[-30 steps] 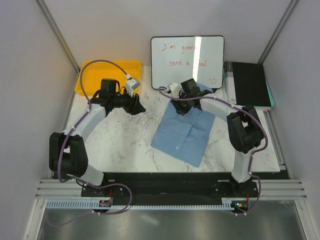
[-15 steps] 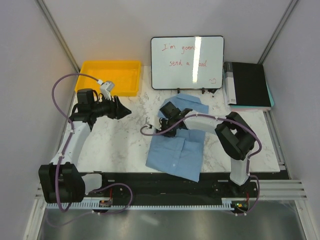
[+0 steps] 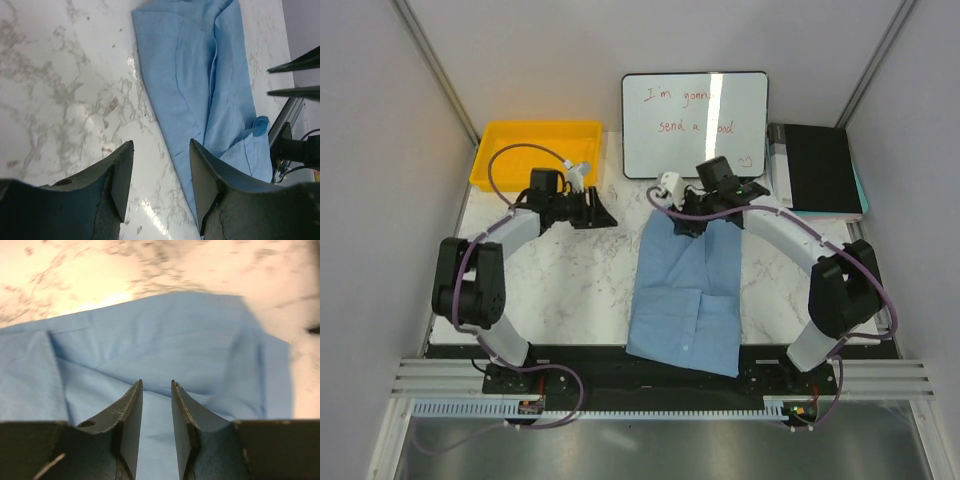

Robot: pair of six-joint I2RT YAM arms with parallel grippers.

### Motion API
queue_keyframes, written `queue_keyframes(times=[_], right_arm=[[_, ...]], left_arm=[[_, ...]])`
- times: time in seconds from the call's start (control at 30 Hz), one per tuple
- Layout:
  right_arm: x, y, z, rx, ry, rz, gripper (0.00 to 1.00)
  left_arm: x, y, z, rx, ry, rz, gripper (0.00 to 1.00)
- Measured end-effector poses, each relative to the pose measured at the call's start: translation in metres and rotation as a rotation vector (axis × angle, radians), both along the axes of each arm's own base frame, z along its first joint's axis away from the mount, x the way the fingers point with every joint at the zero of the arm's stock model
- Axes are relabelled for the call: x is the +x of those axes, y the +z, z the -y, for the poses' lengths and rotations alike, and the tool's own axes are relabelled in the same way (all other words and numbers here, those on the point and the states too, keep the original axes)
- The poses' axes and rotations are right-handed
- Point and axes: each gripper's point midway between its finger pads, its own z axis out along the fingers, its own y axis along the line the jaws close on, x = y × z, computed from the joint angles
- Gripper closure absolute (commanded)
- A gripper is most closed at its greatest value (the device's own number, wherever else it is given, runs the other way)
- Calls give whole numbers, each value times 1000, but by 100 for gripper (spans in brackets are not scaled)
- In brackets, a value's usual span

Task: Fold and stack the long sleeve shirts
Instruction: Fold the shirt

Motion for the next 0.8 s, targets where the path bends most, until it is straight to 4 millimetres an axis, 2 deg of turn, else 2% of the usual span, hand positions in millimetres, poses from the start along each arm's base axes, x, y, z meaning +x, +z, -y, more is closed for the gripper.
queue_keyframes(times=[0.07, 0.13, 0.27, 0.43, 0.6, 0.8], right_arm=[[24, 19, 16, 40, -87, 23, 64], [38, 22, 33, 49, -166, 13, 64], [50, -3, 53, 32, -280, -90, 65], [63, -36, 54, -4, -345, -189, 66], [76, -57, 56, -36, -395, -223, 67], [84, -77, 66, -76, -438, -250, 67]], left_arm=[[14, -7, 21, 6, -25, -3, 45], [31, -9, 43, -2, -45, 8, 45], [74, -16, 69, -29, -49, 37, 45], [115, -36, 82, -21, -22, 47, 48], [122, -50, 101, 35, -13, 55, 49], [112, -72, 129, 99, -55, 48, 50]])
